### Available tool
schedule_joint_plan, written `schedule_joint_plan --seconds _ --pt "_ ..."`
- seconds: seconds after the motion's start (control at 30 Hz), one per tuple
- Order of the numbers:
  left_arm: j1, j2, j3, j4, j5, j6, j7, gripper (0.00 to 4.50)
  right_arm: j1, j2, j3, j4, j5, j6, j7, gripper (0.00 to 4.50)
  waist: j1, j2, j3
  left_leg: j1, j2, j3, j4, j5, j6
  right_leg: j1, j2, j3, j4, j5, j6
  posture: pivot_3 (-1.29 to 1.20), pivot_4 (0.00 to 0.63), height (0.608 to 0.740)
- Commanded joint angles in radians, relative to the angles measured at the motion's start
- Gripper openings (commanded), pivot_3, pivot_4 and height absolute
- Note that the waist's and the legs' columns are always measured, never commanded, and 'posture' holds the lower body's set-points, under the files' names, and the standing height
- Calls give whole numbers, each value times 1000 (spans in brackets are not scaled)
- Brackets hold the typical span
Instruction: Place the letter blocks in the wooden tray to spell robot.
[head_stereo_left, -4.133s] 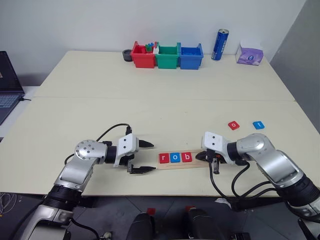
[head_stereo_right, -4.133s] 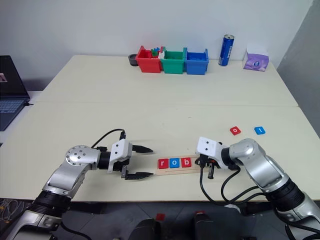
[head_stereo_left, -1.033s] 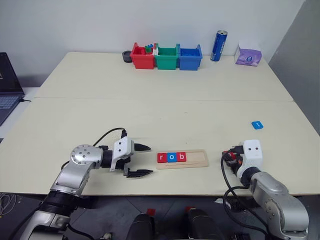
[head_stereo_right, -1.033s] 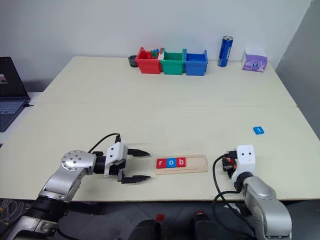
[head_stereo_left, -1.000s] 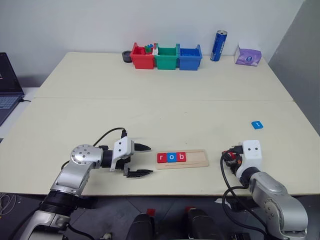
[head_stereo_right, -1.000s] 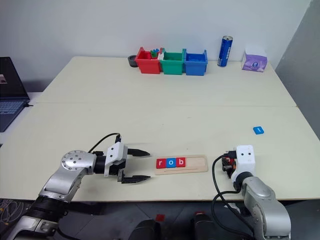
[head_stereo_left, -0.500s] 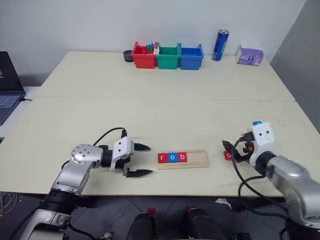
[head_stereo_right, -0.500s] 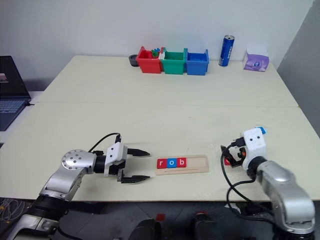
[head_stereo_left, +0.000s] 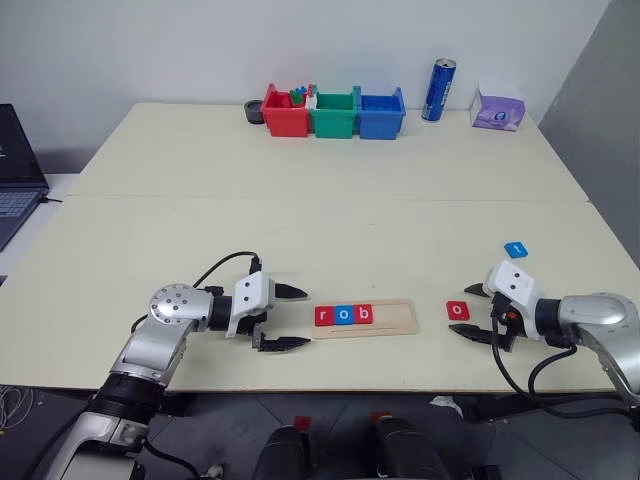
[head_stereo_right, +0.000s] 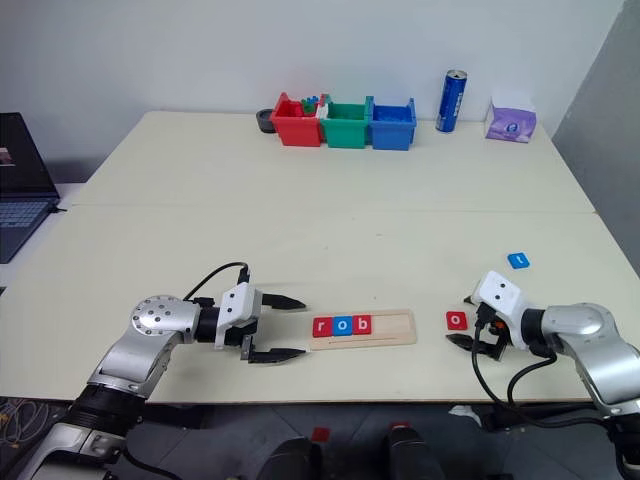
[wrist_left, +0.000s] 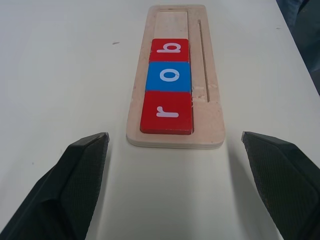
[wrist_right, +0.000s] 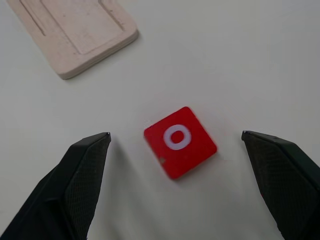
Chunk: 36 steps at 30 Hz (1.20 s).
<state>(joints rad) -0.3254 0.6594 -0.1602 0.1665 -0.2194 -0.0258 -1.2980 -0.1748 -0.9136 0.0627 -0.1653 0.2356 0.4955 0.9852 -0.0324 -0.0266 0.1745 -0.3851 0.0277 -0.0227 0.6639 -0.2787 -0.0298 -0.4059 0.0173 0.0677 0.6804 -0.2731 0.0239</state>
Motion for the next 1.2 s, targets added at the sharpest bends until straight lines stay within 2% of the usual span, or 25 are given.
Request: schedule_joint_plan --seconds 0.03,0.2,0.3,0.5,0.67,0.87,1.0,1.2 --pt "-11 4 1 -42 -3 4 3 4500 -34 -18 17 51 -23 -48 55 4463 1 0 0 0 0 0 0 0 0 0 0 0 0 0 0 0 150 740" --pt "-17 7 2 -52 -4 18 1 4500 -95 -12 57 127 -29 -47 124 4463 1 0 0 0 0 0 0 0 0 0 -1 0 0 1 -1 0 150 740" --pt "-21 6 1 -55 -5 27 0 4500 -117 5 62 148 -24 -42 134 3588 1 0 0 0 0 0 0 0 0 0 0 0 0 1 -1 0 150 740" --pt "-19 6 2 -57 -4 36 1 4500 -122 13 45 119 3 -7 146 1460 1 0 0 0 0 0 0 0 0 0 0 0 0 2 -4 0 150 740" --pt "-15 12 9 -56 -6 40 0 4500 -142 7 41 10 43 44 156 1438 1 0 0 0 0 -1 0 0 0 0 0 0 0 2 -4 0 150 740" --pt "-13 22 14 -54 -9 40 -2 4500 -216 16 170 -153 -24 80 157 1438 0 0 0 0 1 -2 0 0 0 0 0 -1 1 2 -3 0 150 740" --pt "-16 21 11 -55 -7 39 2 4500 -297 45 278 -135 -100 93 146 1438 1 0 0 0 0 -2 0 0 0 0 -1 -1 0 1 -1 0 150 740" --pt "-4 19 8 -62 -3 30 9 4500 -364 101 340 -88 -150 105 140 1438 1 0 0 -1 0 -2 1 0 0 0 -1 -1 0 2 -4 0 150 740"
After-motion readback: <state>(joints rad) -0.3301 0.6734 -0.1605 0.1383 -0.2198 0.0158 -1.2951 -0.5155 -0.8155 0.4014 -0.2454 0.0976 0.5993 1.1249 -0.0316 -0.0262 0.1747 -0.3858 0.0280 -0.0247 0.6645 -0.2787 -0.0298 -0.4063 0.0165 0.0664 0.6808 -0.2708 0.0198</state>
